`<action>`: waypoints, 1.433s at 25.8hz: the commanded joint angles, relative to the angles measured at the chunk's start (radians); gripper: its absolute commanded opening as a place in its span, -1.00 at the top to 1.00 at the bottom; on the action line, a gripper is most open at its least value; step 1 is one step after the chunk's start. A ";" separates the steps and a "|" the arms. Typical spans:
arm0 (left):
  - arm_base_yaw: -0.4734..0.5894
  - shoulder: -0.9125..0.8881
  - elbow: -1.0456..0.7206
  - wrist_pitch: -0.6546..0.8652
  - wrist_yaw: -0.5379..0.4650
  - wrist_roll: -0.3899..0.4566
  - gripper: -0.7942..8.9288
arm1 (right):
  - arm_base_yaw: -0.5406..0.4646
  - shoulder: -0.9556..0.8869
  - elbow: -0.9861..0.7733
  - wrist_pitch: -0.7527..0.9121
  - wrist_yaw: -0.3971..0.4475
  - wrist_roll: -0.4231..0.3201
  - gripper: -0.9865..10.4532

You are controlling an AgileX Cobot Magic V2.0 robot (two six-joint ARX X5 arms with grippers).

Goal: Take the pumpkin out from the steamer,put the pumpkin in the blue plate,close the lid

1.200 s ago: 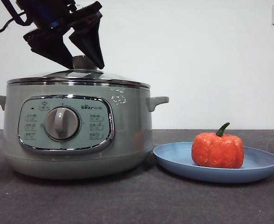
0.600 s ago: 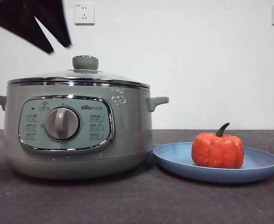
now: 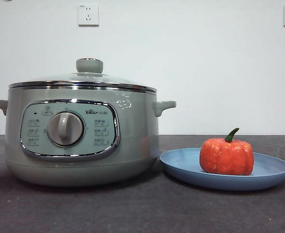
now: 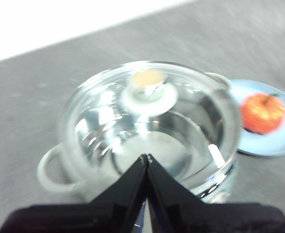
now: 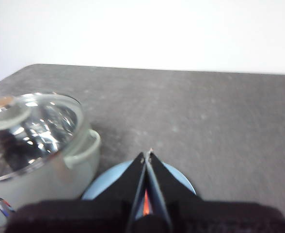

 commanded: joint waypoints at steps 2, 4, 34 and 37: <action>-0.004 -0.200 -0.107 0.027 -0.013 -0.045 0.85 | 0.002 -0.037 -0.015 -0.005 0.028 0.139 0.86; -0.004 -0.240 -0.106 -0.032 -0.011 -0.070 0.84 | 0.001 -0.039 -0.014 -0.002 0.076 0.175 0.86; 0.408 -0.504 -0.193 0.007 -0.100 0.018 0.84 | 0.002 -0.032 -0.014 -0.048 0.142 0.170 0.86; 0.484 -0.549 -0.303 0.062 -0.018 0.024 0.84 | 0.002 -0.033 -0.014 -0.051 0.145 0.170 0.86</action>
